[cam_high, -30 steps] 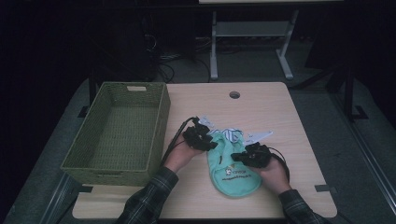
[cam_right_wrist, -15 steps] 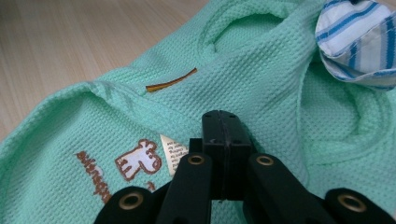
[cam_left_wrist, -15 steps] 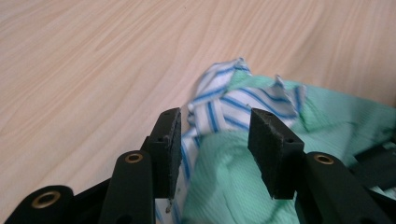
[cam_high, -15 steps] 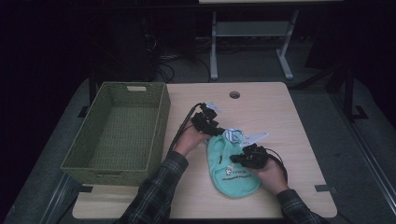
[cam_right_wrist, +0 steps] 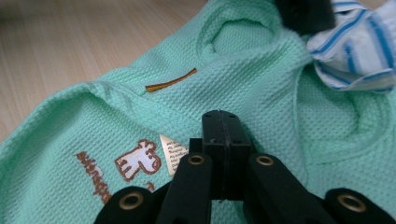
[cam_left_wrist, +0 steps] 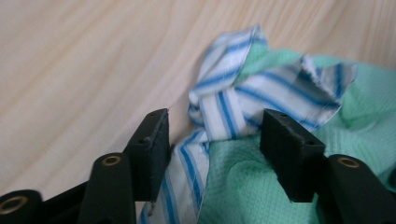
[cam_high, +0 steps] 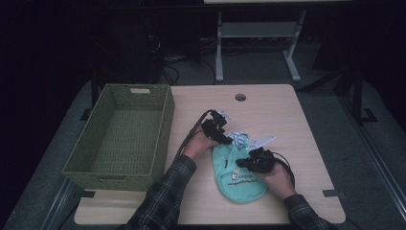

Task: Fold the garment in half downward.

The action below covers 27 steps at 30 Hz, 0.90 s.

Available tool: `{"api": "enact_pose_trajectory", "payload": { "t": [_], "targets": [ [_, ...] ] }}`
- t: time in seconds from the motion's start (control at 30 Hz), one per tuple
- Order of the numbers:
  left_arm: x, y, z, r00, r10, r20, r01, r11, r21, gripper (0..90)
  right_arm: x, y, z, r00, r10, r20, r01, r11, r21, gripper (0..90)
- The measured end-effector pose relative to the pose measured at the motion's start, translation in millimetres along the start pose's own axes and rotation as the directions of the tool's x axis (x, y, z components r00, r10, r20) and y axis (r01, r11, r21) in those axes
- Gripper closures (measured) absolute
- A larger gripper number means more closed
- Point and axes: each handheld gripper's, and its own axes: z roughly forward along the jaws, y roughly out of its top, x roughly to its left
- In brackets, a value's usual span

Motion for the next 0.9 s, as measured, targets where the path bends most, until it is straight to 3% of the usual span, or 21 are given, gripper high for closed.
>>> {"api": "enact_pose_trajectory", "payload": {
  "t": [0.27,0.5,0.67,0.9],
  "targets": [
    [-1.5,-5.4,1.9,0.9994,0.030,-0.020,-0.029,0.9993,0.022,36.8,0.4,-0.5,0.1,1.0000,0.003,0.001,-0.003,1.000,-0.003,90.0],
    [-3.3,-6.4,-2.1,0.9987,0.050,-0.009,-0.050,0.9982,0.032,59.8,0.7,-0.5,0.0,1.0000,0.006,0.003,-0.006,1.000,-0.002,90.0],
    [-1.6,-7.1,-3.0,0.9994,0.030,0.018,-0.031,0.9991,0.029,76.9,1.1,-0.3,-0.1,0.9999,0.010,0.003,-0.010,1.000,0.000,90.0],
    [-3.4,-8.6,-7.7,0.9999,0.015,0.007,-0.015,0.9998,0.012,82.5,0.3,-0.3,-0.1,1.0000,0.008,0.000,-0.008,1.000,0.001,90.0]
  ]
}}
